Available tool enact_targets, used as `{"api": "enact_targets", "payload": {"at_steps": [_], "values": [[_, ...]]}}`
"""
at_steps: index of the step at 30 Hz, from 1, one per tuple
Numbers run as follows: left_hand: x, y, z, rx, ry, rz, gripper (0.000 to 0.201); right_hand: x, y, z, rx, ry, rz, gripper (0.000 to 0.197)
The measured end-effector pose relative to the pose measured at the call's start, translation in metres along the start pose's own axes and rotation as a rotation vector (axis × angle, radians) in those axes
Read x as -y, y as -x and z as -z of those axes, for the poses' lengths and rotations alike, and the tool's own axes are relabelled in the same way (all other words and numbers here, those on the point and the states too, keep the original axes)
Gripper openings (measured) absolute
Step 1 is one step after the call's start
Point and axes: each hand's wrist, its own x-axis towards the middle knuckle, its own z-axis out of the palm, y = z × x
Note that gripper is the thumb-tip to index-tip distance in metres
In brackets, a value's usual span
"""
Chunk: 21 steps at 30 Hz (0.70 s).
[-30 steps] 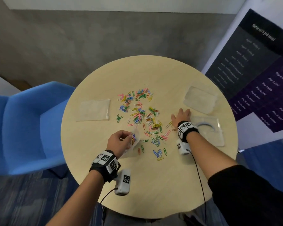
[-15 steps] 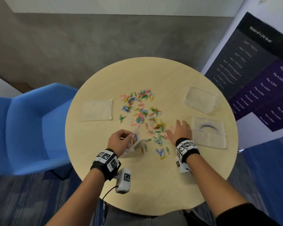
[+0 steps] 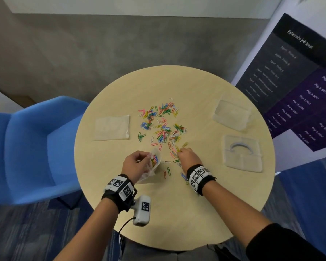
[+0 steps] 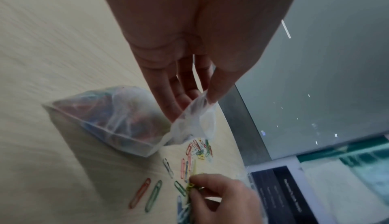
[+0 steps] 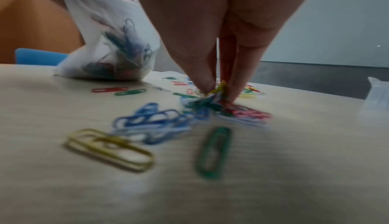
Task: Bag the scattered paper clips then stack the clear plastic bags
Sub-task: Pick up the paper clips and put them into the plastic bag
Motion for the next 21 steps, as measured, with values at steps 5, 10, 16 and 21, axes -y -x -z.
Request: {"api": "enact_targets", "payload": {"at_steps": [5, 10, 16, 21], "values": [[0.000, -0.003, 0.001, 0.002, 0.233, 0.060, 0.012, -0.030, -0.003, 0.016, -0.070, -0.351, -0.184, 0.023], [0.002, -0.008, -0.002, 0.015, 0.283, 0.078, 0.007, -0.037, 0.005, 0.041, -0.116, -1.283, -0.491, 0.018], [0.002, -0.007, -0.026, 0.038, 0.243, 0.075, 0.006, 0.019, 0.003, 0.080, 0.140, -1.961, -0.301, 0.020], [-0.001, -0.004, -0.032, 0.111, 0.136, 0.018, 0.006, 0.038, -0.011, 0.073, 0.167, -1.081, -0.201, 0.021]]}}
